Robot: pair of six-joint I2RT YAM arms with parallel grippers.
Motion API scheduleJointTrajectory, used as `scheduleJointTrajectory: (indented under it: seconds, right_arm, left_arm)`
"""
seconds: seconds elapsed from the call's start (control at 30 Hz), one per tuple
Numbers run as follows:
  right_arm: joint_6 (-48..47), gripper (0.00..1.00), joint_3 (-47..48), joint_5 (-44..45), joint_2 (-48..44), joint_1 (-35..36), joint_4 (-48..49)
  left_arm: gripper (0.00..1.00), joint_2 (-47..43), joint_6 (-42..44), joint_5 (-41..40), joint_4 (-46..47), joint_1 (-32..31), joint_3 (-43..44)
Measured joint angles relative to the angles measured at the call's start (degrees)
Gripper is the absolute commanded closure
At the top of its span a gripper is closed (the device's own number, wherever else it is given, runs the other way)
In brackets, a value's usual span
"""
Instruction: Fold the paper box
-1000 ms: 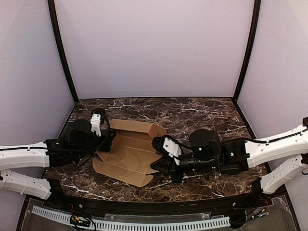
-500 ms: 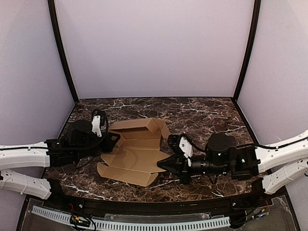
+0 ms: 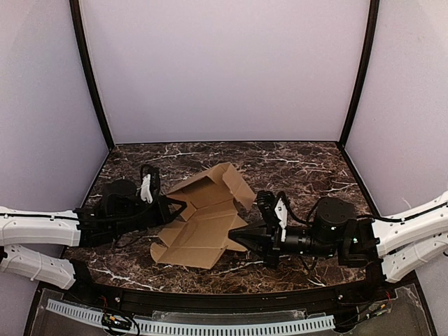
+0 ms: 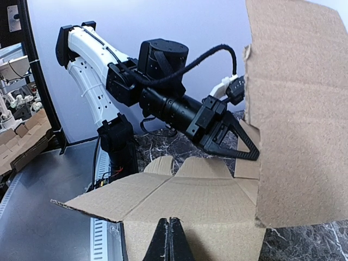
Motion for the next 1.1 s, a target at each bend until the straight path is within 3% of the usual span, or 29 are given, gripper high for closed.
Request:
scheduleJointTrajectory:
  seconds: [0.27, 0.5, 0.67, 0.87, 1.1]
  right_arm:
    - [-0.1, 1.0, -0.1, 0.3, -1.4, 0.0, 0.1]
    - [-1.6, 0.97, -0.1, 0.7, -9.9, 0.0, -8.2]
    - [-3.6, 0.84, 2.5, -0.2, -15.3, 0.0, -18.7]
    - [-6.0, 0.61, 7.6, 0.1, -19.3, 0.0, -28.7]
    - [-8.1, 0.51, 15.4, 2.7, -15.8, 0.0, -35.7]
  left_arm:
    - [0.99, 1.4, -2.5, 3.4, 3.4, 0.0, -1.3]
    - [0.99, -2.7, 4.5, 0.5, 1.0, 0.0, -1.2]
    - [0.99, -6.0, 11.9, -2.4, -1.2, 0.0, -1.2]
    - [0.99, -7.6, 19.8, -3.7, -3.1, 0.0, -1.2]
    - [0.99, -9.8, 26.4, -3.7, -5.7, 0.0, -1.2]
